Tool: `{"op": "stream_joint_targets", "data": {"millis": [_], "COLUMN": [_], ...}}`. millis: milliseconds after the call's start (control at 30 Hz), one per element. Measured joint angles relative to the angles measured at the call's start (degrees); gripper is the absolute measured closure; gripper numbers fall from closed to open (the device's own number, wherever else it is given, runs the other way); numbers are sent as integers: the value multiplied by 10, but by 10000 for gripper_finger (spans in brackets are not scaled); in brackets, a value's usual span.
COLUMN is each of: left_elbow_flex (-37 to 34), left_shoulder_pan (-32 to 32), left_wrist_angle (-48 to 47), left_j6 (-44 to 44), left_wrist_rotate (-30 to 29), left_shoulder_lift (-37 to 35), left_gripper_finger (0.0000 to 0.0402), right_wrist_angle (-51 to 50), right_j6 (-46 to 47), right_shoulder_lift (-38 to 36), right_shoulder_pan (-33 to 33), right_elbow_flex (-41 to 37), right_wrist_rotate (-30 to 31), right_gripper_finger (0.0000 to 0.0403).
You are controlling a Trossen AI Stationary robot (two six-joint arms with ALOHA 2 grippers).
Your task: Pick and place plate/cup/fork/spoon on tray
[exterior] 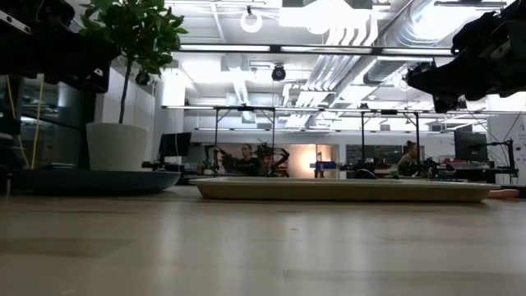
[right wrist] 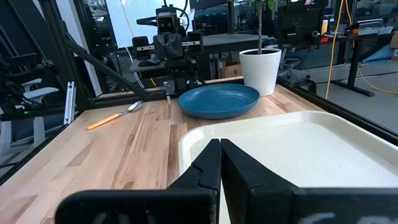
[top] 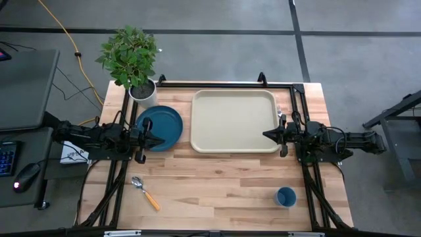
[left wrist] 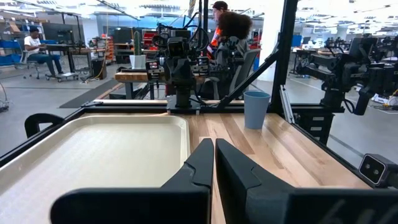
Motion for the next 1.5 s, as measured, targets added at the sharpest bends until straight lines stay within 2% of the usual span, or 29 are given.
{"op": "stream_joint_targets", "data": {"millis": [1400,1467,1500], "left_elbow_flex": [0,0,0], "left_shoulder_pan": [0,0,0], "left_wrist_angle": [0,0,0], "left_j6": [0,0,0], "left_wrist_rotate": [0,0,0], "left_shoulder_lift": [0,0,0], "left_gripper_finger": [401,401,401], "right_wrist_angle": [0,24,54], "right_j6": [0,7,39], "right_shoulder_lift": [0,1,2], "right_shoulder_pan": [0,0,0], "right_elbow_flex": [0,0,0], "right_wrist_rotate": [0,2,2], "right_gripper_finger": [403,403,403]}}
